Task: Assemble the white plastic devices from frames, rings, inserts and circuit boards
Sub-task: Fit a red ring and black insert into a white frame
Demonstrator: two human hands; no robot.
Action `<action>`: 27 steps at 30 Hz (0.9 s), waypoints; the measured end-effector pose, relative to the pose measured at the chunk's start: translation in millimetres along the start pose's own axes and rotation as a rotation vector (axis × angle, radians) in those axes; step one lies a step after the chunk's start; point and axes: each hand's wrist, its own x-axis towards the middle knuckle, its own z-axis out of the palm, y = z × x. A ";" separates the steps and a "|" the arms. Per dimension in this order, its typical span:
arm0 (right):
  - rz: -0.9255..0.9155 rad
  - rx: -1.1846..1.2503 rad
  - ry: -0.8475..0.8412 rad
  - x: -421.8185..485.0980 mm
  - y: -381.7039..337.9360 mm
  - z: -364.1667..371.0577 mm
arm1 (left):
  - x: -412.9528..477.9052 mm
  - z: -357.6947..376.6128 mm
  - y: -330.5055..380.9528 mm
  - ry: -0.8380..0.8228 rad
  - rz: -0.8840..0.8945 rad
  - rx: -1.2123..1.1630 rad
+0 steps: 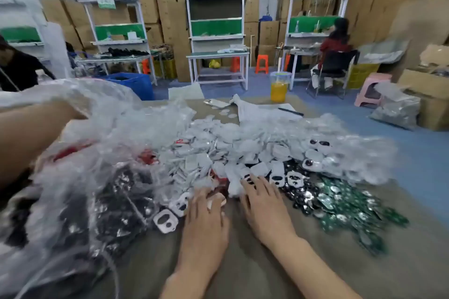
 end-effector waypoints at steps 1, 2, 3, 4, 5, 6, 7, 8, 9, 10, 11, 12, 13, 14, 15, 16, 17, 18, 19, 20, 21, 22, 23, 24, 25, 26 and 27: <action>0.023 0.004 -0.014 -8.3 -3.2 -3.1 | -5.1 -3.4 -0.8 0.008 0.015 -0.010; 0.029 0.017 -0.008 -15.5 -5.2 -6.3 | -9.3 -9.0 -1.0 0.020 0.020 -0.013; 0.031 0.025 -0.003 -23.7 -5.5 -5.1 | -12.9 -8.5 -2.5 0.032 0.023 -0.018; 0.039 0.029 -0.025 -32.2 -6.8 -6.1 | -15.6 -10.9 -1.1 -0.018 0.010 -0.032; 0.042 0.034 -0.041 -38.0 -6.3 -6.3 | -15.7 -9.9 -1.8 -0.048 0.001 -0.042; 0.043 0.030 -0.052 -41.5 -6.2 -7.8 | -14.2 -9.4 -2.5 -0.075 -0.009 -0.038; 0.048 0.036 -0.056 -42.5 -5.3 -9.9 | -12.9 -9.6 -3.6 -0.074 -0.016 -0.034; 0.056 0.039 -0.068 -43.0 -4.4 -13.5 | -12.2 -9.2 -5.5 -0.077 -0.013 -0.016; 0.062 0.052 -0.074 -43.6 -4.1 -14.4 | -12.9 -8.7 -5.5 -0.074 -0.008 -0.023; 0.063 0.057 -0.080 -44.0 -3.7 -14.5 | -12.9 -7.9 -5.4 -0.079 -0.016 -0.029; 0.064 0.064 -0.081 -44.3 -3.4 -14.2 | -13.2 -7.3 -5.6 -0.070 -0.016 -0.045; 0.065 0.065 -0.085 -44.5 -3.9 -14.9 | -13.0 -7.3 -5.3 -0.072 -0.012 -0.053; 0.063 0.065 -0.084 -44.2 -3.2 -15.3 | -13.1 -7.2 -5.2 -0.061 -0.011 -0.056; 0.059 0.067 -0.082 -43.7 -2.3 -15.3 | -13.1 -6.7 -5.0 -0.053 -0.016 -0.064; 0.055 0.069 -0.078 -43.1 -1.6 -14.8 | -12.9 -6.0 -5.0 -0.050 -0.025 -0.069; 0.057 0.064 -0.078 -43.1 -1.3 -14.6 | -12.8 -6.8 -4.9 -0.050 -0.044 -0.066; 0.057 0.063 -0.074 -42.8 -0.9 -13.7 | -13.3 -6.9 -4.8 -0.049 -0.050 -0.066; 0.059 0.064 -0.073 -42.2 -0.5 -12.9 | -13.3 -6.8 -4.9 -0.054 -0.061 -0.063; 0.059 0.070 -0.066 -41.7 -0.2 -12.0 | -13.3 -6.5 -5.5 -0.047 -0.071 -0.066; 0.060 0.073 -0.064 -41.8 -0.1 -11.7 | -12.9 -6.5 -5.9 -0.049 -0.085 -0.063; 0.060 0.077 -0.061 -41.8 0.1 -11.0 | -12.4 -6.0 -6.3 -0.046 -0.091 -0.059; 0.060 0.081 -0.055 -42.3 0.3 -10.6 | -11.7 -5.3 -6.5 -0.054 -0.093 -0.052; 0.059 0.085 -0.046 -42.5 0.3 -10.3 | -11.6 -4.5 -6.6 -0.066 -0.096 -0.040; 0.060 0.090 -0.037 -42.6 0.0 -10.2 | -11.3 -4.0 -7.0 -0.081 -0.102 -0.030; 0.059 0.095 -0.031 -42.7 -0.2 -9.9 | -11.4 -2.9 -7.6 -0.083 -0.098 -0.026; 0.060 0.098 -0.027 -42.5 -0.3 -9.7 | -11.4 -2.0 -8.3 -0.082 -0.092 -0.026; 0.062 0.100 -0.023 -41.9 -0.2 -9.3 | -11.2 -1.1 -9.0 -0.074 -0.083 -0.025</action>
